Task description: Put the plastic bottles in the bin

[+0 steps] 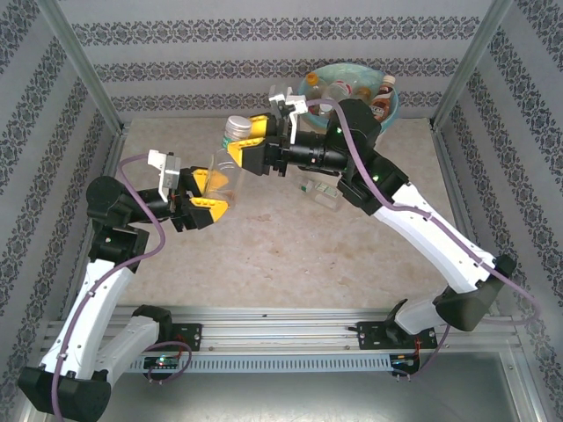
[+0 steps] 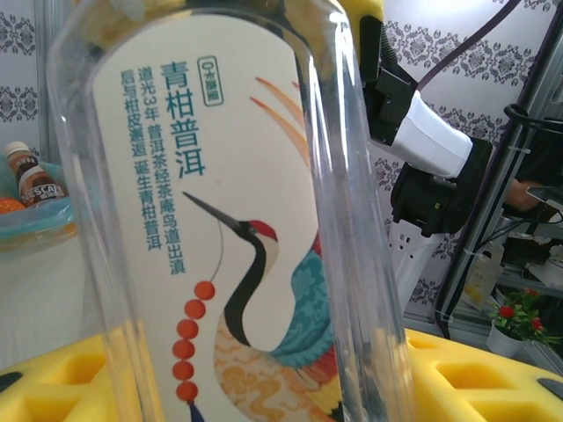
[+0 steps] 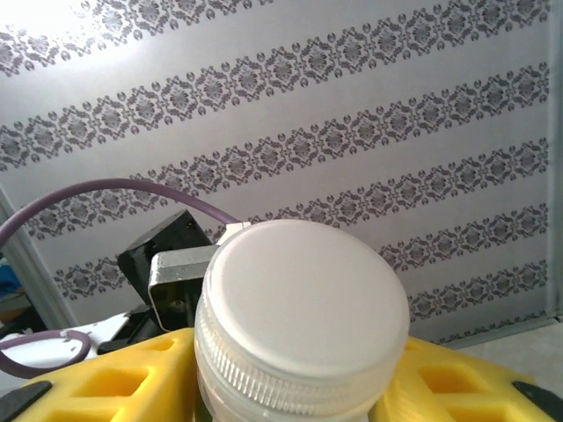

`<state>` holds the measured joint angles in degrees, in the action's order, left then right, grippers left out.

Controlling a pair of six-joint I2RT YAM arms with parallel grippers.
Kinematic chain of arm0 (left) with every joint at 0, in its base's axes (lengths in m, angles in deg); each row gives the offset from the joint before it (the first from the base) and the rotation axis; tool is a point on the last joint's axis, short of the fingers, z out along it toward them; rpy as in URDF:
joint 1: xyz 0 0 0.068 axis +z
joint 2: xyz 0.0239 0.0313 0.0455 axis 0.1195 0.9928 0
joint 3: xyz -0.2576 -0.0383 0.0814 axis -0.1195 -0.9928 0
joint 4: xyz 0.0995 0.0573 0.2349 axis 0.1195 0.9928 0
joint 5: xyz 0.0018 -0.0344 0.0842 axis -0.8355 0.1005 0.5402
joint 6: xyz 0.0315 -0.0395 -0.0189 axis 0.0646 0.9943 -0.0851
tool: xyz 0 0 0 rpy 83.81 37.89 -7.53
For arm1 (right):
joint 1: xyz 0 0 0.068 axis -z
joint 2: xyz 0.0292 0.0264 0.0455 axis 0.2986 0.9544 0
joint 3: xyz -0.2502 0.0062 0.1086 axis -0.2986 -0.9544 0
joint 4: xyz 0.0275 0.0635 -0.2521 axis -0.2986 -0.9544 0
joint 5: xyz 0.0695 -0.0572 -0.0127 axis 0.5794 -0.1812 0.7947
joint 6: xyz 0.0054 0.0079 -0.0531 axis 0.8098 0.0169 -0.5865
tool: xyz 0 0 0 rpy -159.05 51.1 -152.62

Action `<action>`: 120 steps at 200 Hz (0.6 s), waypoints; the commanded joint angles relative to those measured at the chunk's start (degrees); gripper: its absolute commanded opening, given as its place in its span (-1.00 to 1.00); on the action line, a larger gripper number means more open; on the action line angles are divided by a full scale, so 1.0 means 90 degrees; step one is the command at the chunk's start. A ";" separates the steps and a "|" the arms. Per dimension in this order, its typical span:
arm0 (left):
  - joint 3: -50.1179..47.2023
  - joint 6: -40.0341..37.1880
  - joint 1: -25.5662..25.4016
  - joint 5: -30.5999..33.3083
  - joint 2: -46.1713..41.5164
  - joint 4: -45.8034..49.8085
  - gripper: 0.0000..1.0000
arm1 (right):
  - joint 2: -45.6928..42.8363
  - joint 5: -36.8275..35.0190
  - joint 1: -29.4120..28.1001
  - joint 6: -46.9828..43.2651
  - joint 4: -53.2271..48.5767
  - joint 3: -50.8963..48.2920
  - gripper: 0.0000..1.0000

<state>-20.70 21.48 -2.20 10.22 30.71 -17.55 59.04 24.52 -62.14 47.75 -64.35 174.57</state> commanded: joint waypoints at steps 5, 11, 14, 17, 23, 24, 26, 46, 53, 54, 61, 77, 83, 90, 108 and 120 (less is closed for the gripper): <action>0.0041 -0.0019 -0.0131 -0.0360 0.0036 -0.0307 0.03 | 0.0139 0.0496 -0.0061 0.0298 0.0591 0.0129 -0.08; 0.0040 -0.0017 -0.0128 -0.0363 0.0052 -0.0314 0.02 | 0.0149 0.0537 -0.0067 0.0309 0.0602 0.0123 -0.13; 0.0039 -0.0017 -0.0137 -0.0380 0.0065 -0.0314 0.02 | 0.0157 0.0548 -0.0064 0.0312 0.0601 0.0123 -0.14; 0.0047 -0.0012 -0.0143 -0.0395 0.0069 -0.0320 0.03 | 0.0155 0.0547 -0.0065 0.0323 0.0597 0.0115 -0.14; 0.0052 -0.0020 -0.0144 -0.0422 0.0096 -0.0321 0.02 | 0.0150 0.0543 -0.0066 0.0338 0.0609 0.0110 -0.13; 0.0050 -0.0024 -0.0145 -0.0428 0.0093 -0.0320 0.02 | 0.0148 0.0545 -0.0070 0.0338 0.0615 0.0105 -0.13; 0.0049 -0.0024 -0.0141 -0.0427 0.0099 -0.0321 0.02 | 0.0146 0.0546 -0.0066 0.0338 0.0625 0.0096 -0.10; 0.0040 -0.0064 -0.0154 -0.0454 0.0136 -0.0308 0.02 | 0.0107 0.0559 -0.0064 0.0340 0.0709 0.0015 0.36; 0.0025 -0.0066 -0.0149 -0.0453 0.0143 -0.0315 0.02 | 0.0087 0.0534 -0.0065 0.0315 0.0708 -0.0006 0.36; 0.0022 -0.0066 -0.0147 -0.0453 0.0141 -0.0317 0.02 | 0.0082 0.0526 -0.0065 0.0312 0.0709 -0.0007 0.36; 0.0002 -0.0064 -0.0147 -0.0463 0.0149 -0.0328 0.02 | 0.0070 0.0490 -0.0063 0.0309 0.0713 -0.0035 0.34; -0.0039 -0.0045 -0.0157 -0.0469 0.0151 -0.0387 0.02 | 0.0067 0.0477 -0.0058 0.0341 0.0776 -0.0086 0.17; -0.0053 -0.0046 -0.0160 -0.0463 0.0154 -0.0392 0.02 | 0.0067 0.0474 -0.0054 0.0333 0.0778 -0.0098 0.07; -0.0065 -0.0045 -0.0163 -0.0455 0.0156 -0.0398 0.02 | 0.0062 0.0455 -0.0056 0.0326 0.0768 -0.0096 -0.02; -0.0102 -0.0046 -0.0163 -0.0429 0.0141 -0.0435 0.06 | -0.0005 0.0266 -0.0010 0.0290 0.0739 -0.0151 -0.21; -0.0124 -0.0065 -0.0157 -0.0400 0.0123 -0.0489 0.19 | -0.0078 0.0119 0.0025 0.0224 0.0725 -0.0236 -0.37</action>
<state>-21.05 20.91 -2.94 6.88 32.35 -19.25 59.78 26.95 -62.23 51.66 -60.53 173.85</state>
